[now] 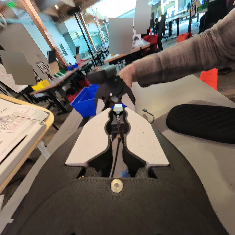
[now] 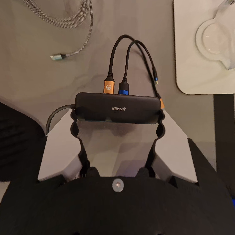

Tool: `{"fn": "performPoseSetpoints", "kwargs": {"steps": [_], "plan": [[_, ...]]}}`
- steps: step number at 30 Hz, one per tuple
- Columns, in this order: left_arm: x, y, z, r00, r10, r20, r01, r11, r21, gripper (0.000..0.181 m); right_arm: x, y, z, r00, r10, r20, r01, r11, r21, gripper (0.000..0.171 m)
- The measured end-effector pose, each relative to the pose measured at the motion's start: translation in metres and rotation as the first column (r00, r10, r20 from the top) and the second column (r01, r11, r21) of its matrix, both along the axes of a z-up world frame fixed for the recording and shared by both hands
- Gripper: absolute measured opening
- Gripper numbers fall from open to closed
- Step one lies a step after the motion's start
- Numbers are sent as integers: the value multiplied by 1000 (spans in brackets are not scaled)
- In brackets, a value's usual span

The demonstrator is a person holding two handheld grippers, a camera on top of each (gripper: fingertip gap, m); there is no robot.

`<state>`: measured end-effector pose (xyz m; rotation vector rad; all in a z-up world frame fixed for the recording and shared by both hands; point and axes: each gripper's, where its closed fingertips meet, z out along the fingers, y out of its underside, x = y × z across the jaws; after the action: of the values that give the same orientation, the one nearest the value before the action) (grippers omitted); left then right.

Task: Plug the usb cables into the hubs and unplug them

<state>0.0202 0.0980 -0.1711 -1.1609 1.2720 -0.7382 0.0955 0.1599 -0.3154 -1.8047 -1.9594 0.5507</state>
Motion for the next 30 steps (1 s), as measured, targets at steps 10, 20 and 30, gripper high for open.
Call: {"fn": "performPoseSetpoints", "kwargs": {"steps": [10,20,30], "plan": [[-4,-19,31,994,-44,97,31,991,129,14,-11,-9,-42,1000,-26,-1,26,1000,2,125],[-3,-19,30,998,-23,62,14,990,141,14,-12,-13,-58,1000,-26,16,26,1000,-2,126],[-2,-6,33,995,-2,101,-1,1000,28,14,-4,-5,-53,997,-57,44,54,996,66,135]]}}
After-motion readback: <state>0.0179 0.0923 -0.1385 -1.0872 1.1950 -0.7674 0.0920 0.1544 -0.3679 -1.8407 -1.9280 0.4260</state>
